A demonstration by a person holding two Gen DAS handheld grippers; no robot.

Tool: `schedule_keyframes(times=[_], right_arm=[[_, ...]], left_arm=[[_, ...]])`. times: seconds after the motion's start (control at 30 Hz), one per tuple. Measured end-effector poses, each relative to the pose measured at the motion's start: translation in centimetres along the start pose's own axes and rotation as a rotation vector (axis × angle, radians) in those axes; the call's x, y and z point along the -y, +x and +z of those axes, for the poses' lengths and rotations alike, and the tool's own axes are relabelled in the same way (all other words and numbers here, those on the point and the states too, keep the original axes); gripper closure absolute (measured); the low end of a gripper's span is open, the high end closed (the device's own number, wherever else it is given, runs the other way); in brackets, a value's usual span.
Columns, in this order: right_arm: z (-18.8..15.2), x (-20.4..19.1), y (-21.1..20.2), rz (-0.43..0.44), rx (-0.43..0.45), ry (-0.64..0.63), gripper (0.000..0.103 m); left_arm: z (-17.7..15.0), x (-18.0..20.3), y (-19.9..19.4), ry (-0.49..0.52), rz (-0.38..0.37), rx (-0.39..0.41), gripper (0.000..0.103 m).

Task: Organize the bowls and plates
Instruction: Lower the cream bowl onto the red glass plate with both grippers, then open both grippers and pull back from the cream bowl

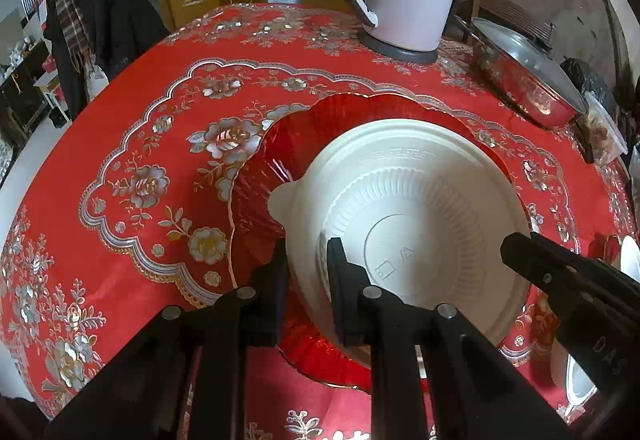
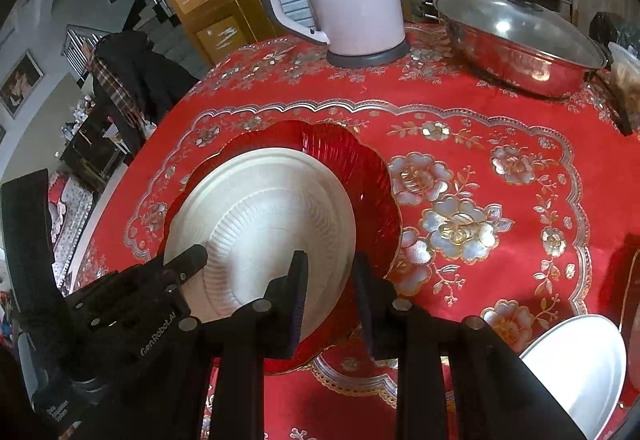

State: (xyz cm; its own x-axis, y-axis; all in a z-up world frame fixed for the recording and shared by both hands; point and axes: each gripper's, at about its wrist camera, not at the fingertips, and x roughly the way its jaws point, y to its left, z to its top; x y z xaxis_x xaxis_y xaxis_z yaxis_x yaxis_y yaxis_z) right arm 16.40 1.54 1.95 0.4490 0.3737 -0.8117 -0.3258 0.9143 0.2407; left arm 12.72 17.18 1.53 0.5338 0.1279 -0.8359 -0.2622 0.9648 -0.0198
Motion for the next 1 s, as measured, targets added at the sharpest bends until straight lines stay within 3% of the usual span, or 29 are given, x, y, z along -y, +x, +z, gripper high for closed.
schedule_keyframes(times=[0.27, 0.37, 0.47, 0.53, 0.57, 0.63, 0.87, 1.0], right_arm=[[-0.2, 0.0, 0.6, -0.005, -0.006, 0.005, 0.076], [-0.2, -0.1, 0.5, 0.004, 0.000, 0.008, 0.058], [-0.2, -0.1, -0.3, -0.001, 0.025, 0.008, 0.056], [-0.3, -0.3, -0.9, -0.015, 0.040, -0.001, 0.054], [-0.3, -0.2, -1.2, -0.011, 0.044, -0.003, 0.053], [-0.6, 0.0, -1.8, 0.007, 0.053, 0.007, 0.053], [-2.0, 0.3, -5.0, 0.018, 0.110, -0.001, 0.052], [-3.7, 0.5, -7.3, 0.014, 0.157, -0.020, 0.044]], left_arm=[[-0.1, 0.0, 1.0, 0.018, 0.037, -0.013, 0.087], [-0.3, 0.1, 0.9, 0.032, 0.057, -0.002, 0.083], [-0.2, -0.1, 0.6, 0.030, 0.036, -0.001, 0.081], [-0.2, -0.3, 0.1, 0.019, 0.038, 0.014, 0.077], [-0.2, -0.4, -0.2, 0.013, 0.041, 0.022, 0.066], [-0.2, -0.6, -1.0, 0.003, 0.019, 0.050, 0.059], [-0.7, -0.1, -4.2, 0.022, 0.021, 0.129, 0.059], [-1.8, 0.9, -6.4, 0.037, 0.004, 0.180, 0.053]])
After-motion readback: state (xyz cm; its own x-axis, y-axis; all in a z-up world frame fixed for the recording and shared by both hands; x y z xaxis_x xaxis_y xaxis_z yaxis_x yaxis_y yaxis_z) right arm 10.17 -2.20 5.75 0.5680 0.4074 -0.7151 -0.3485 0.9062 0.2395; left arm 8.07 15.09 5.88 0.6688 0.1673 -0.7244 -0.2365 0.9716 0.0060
